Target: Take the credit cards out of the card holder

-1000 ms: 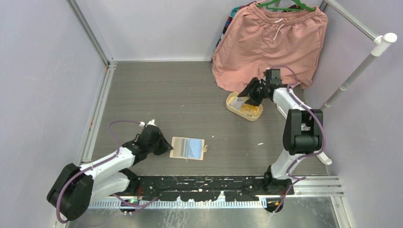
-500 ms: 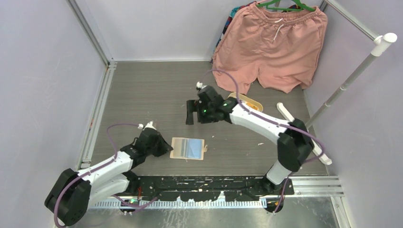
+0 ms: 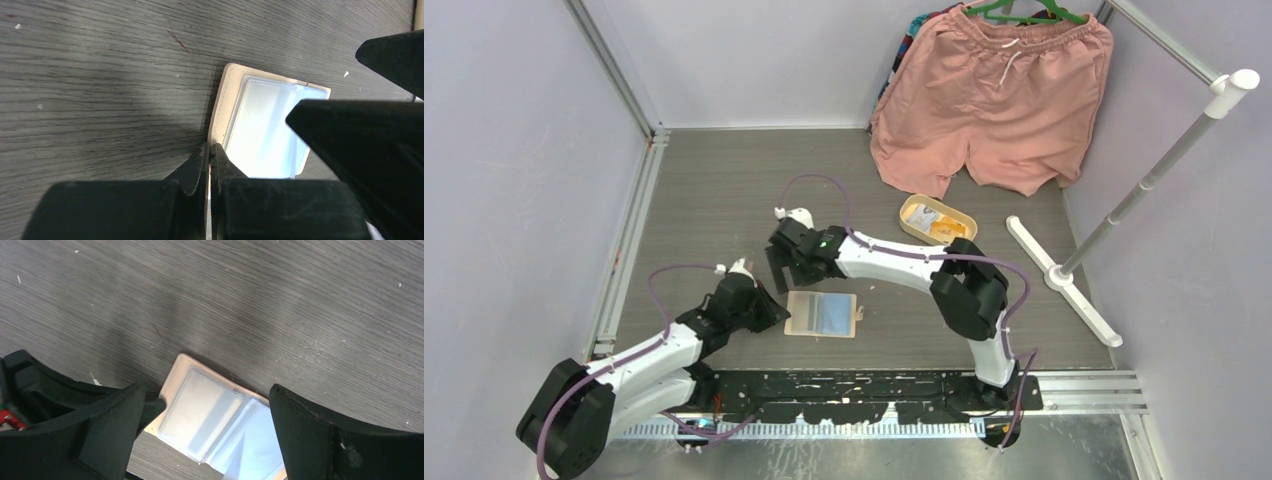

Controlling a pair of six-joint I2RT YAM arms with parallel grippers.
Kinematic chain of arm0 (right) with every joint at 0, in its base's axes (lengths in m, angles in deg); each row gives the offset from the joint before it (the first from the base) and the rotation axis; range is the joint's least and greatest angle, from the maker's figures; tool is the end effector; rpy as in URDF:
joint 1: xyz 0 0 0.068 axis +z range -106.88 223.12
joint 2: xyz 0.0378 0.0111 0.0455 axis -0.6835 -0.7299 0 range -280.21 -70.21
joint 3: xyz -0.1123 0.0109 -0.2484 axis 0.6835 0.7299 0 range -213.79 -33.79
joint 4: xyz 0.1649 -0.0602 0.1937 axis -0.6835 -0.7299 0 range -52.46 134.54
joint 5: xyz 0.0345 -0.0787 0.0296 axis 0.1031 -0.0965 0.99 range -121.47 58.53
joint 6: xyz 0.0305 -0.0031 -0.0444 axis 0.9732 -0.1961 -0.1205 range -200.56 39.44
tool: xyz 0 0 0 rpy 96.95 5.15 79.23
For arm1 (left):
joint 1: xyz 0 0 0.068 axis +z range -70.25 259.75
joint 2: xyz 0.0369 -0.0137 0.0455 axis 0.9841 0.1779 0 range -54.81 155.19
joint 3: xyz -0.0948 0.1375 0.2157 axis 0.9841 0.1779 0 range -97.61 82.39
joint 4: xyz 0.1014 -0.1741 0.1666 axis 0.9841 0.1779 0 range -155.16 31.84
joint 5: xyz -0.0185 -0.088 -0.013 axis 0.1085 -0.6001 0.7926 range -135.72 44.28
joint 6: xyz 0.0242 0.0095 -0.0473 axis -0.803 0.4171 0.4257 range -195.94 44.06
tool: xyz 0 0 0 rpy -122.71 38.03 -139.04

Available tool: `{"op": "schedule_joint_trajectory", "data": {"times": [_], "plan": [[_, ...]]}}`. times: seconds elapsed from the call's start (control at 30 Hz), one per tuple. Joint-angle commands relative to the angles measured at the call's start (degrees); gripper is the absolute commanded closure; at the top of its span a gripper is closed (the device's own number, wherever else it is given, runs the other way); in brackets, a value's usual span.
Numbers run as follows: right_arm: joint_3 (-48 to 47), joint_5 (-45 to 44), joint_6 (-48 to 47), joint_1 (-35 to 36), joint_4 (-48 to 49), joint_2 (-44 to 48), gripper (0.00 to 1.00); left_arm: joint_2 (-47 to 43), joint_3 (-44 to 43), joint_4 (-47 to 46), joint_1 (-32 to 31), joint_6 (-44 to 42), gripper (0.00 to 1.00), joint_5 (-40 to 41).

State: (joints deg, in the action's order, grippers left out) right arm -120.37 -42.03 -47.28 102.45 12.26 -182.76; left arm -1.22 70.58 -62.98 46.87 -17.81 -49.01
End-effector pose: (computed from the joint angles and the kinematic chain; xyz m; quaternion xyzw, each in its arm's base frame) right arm 0.2224 0.3623 0.2112 -0.1914 0.9388 0.1358 0.2522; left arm 0.1373 -0.0912 0.1314 -0.1901 0.9002 -0.2974 0.2552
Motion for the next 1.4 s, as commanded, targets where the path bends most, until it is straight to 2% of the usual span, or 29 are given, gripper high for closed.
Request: {"op": "schedule_joint_trajectory", "data": {"times": [0.0, 0.57, 1.03, 1.37], "plan": [[-3.89, -6.36, -1.13, 2.18, -2.58, -0.93, 0.0, -0.97, 0.96, -0.54, 0.04, 0.23, 1.0, -0.44], [-1.66, -7.38, 0.12, 3.22, -1.49, -5.59, 0.01, -6.2, 2.06, 4.18, 0.08, 0.57, 1.0, 2.15], [1.48, -9.86, -1.02, 3.68, -2.05, -3.71, 0.01, -6.03, 1.79, 5.29, 0.07, 0.08, 1.0, 2.87], [5.01, -11.9, -2.94, 4.19, -3.36, 0.85, 0.01, -6.37, 1.66, 5.78, 0.08, 0.49, 1.0, 5.42]]}}
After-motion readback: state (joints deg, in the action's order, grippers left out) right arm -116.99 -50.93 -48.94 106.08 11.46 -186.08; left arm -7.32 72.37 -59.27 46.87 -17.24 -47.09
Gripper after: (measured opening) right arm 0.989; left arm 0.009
